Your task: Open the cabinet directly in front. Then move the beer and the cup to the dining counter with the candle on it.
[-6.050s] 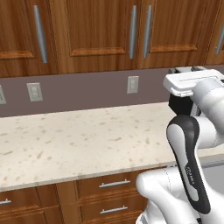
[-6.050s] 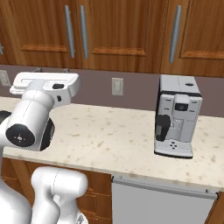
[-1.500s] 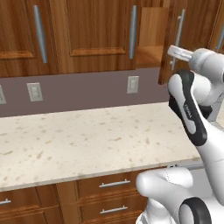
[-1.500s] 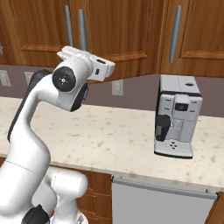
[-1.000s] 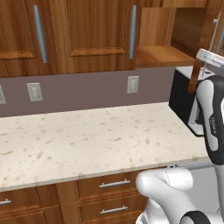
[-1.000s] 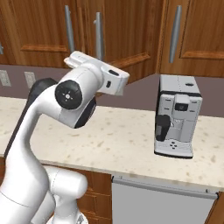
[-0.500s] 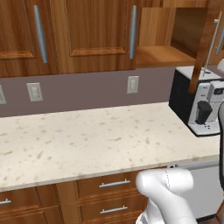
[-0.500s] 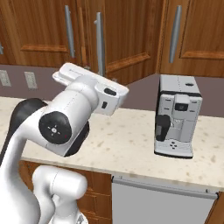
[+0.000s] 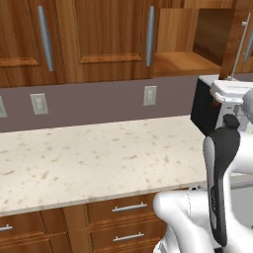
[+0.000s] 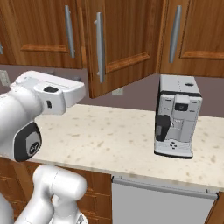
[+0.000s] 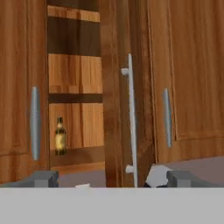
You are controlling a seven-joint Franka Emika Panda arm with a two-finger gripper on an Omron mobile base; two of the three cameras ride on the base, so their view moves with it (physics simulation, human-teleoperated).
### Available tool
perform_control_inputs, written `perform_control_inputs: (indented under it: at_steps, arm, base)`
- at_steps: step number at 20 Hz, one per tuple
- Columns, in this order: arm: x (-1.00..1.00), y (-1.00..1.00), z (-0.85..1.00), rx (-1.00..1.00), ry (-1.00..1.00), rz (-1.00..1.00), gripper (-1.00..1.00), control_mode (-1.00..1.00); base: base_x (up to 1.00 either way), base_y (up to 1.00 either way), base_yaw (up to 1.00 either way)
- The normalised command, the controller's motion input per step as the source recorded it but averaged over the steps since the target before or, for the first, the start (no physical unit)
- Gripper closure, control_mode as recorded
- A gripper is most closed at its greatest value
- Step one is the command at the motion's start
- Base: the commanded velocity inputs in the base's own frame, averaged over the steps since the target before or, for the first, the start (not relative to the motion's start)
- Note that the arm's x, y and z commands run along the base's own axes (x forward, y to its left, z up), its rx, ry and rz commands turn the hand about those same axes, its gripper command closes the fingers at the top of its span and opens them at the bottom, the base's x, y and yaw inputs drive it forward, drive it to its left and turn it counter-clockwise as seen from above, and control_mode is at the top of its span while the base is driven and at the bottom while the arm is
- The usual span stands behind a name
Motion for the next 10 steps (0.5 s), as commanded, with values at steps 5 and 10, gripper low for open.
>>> perform_control_inputs:
  at_steps: [5, 10]
  arm:
    - [0.05, 0.89, 0.0, -0.31, 0.15, -0.31, -1.0, -1.0]
    - [0.53, 0.38, 0.0, -0.17, 0.11, -0.26, -1.0, -1.0]
  base:
    - [0.0, 0.0, 0.0]
    - [0.0, 0.0, 0.0]
